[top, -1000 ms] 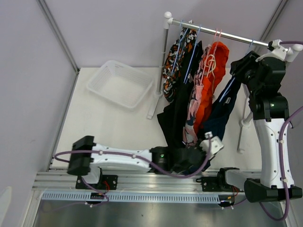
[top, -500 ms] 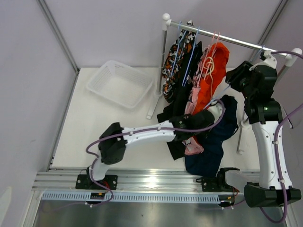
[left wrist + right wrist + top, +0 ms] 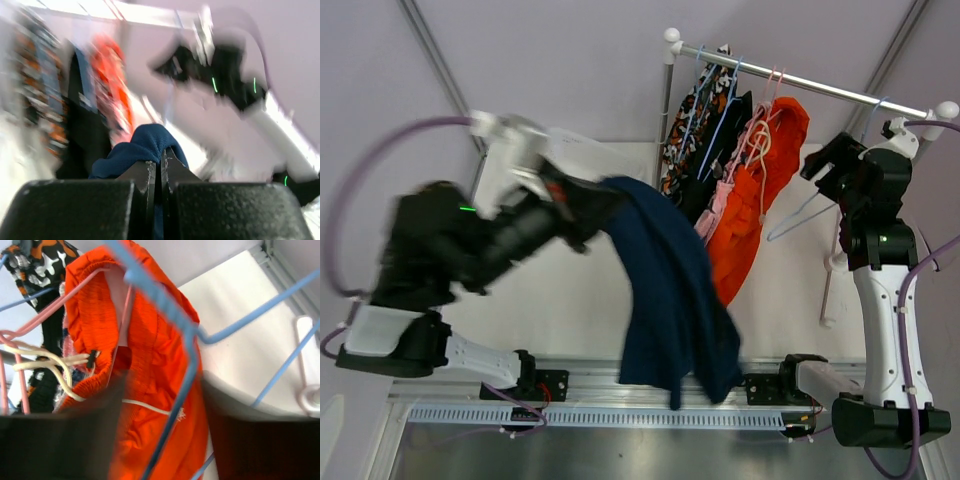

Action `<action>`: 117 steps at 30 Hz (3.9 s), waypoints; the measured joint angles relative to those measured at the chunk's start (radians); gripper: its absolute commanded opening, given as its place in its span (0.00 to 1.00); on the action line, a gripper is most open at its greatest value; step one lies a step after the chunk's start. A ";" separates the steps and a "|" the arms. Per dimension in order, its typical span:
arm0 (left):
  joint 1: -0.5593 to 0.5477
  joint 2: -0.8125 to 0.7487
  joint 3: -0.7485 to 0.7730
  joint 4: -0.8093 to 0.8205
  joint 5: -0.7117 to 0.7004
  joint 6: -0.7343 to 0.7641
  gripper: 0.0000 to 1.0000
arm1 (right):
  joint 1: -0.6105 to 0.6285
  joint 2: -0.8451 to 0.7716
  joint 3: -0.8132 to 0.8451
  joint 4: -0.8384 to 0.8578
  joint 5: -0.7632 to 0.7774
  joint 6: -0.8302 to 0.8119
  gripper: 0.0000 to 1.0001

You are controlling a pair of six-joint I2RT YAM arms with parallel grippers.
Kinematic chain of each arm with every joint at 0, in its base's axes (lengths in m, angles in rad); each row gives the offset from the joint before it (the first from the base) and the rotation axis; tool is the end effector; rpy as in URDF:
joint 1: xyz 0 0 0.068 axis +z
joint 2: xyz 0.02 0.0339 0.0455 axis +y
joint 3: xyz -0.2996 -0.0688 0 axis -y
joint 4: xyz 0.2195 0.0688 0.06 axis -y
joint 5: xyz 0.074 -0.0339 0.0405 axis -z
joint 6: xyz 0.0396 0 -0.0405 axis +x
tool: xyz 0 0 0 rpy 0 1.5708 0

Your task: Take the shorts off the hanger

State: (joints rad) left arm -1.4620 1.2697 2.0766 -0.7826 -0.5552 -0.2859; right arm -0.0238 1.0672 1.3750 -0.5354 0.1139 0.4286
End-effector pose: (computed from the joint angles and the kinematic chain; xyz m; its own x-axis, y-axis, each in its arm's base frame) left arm 0.0367 -0.1441 0.6023 -0.2196 -0.1969 -0.9555 0.7563 0.5843 -0.2942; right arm 0.1767 -0.0087 0.4740 -0.1493 0.4166 -0.8967 0.2159 0.8988 0.3816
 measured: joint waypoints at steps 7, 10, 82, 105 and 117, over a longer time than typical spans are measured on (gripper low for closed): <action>0.166 -0.101 0.189 0.022 -0.179 0.196 0.00 | -0.002 -0.055 -0.007 -0.026 0.047 -0.024 0.99; 0.269 -0.032 0.275 0.013 -0.204 0.285 0.00 | -0.004 -0.078 -0.007 -0.033 0.061 -0.035 1.00; 1.150 0.230 -0.231 0.293 0.303 0.076 0.99 | -0.003 -0.179 0.130 -0.102 -0.240 0.061 0.95; 1.151 -0.288 -0.992 0.357 0.414 0.103 0.99 | 0.162 0.281 0.332 0.074 -0.137 0.042 0.88; 1.151 -0.305 -1.004 0.380 0.430 0.103 0.99 | 0.230 0.298 0.322 0.126 0.008 0.004 0.63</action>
State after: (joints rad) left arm -0.3111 0.9646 1.0729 -0.4030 -0.1257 -0.1829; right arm 0.2058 1.3655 1.6974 -0.4095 0.1219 0.4328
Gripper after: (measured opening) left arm 0.993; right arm 0.687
